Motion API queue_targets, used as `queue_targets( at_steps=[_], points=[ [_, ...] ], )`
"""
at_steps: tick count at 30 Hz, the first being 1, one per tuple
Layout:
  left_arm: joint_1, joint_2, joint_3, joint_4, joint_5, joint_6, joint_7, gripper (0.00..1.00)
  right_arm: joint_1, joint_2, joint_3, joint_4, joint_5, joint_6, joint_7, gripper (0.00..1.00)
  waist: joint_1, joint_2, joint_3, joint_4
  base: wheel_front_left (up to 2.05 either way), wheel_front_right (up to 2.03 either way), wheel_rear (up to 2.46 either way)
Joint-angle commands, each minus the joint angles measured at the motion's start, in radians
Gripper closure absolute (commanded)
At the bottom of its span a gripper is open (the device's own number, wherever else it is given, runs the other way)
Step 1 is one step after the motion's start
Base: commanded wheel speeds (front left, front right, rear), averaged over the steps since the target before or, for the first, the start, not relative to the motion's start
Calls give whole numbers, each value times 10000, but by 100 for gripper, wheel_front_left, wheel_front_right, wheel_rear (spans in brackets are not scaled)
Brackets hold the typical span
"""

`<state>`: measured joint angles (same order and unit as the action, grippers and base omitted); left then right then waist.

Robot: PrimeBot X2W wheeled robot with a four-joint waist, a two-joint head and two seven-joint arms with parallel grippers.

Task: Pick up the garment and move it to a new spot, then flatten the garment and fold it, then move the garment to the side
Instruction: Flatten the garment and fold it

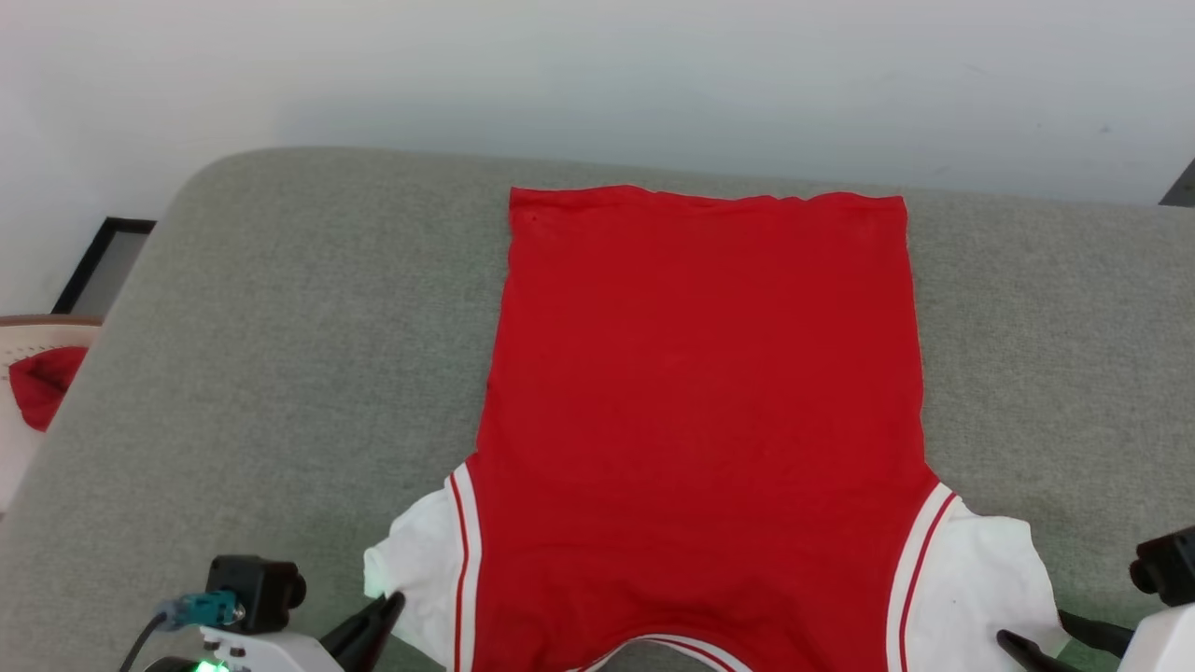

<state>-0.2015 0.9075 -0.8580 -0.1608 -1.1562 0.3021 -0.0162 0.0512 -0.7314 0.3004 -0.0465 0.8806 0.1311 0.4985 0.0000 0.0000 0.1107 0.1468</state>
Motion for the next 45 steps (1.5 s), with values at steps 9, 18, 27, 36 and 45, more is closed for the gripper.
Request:
queue_targets(
  at_steps=[9,18,27,36,45],
  points=[
    [-199,-158,-4,72,159,-18,-96,100,57,581,-1285,-1504,-902,-6,1509,0,0,0,137,-230,0,0,0],
    [-372,-292,-37,-13,271,-58,-113,100,-1578,1052,-2234,-3319,-1891,-5,2119,0,0,0,295,-151,0,0,0],
    [-1236,-957,-356,297,754,-577,138,100,-4848,1385,-2022,-993,-2804,-5,1161,0,0,0,853,719,0,0,0],
    [-2330,-1909,-689,980,1219,-1364,226,100,-7997,1430,-1385,3129,-3091,-6,1585,0,0,0,1829,1800,0,0,0],
    [-3322,-2955,-1064,1784,1570,-2265,195,100,-10280,1514,-1825,6515,-3951,-5,2653,0,0,0,2869,2935,0,0,0]
  ],
)
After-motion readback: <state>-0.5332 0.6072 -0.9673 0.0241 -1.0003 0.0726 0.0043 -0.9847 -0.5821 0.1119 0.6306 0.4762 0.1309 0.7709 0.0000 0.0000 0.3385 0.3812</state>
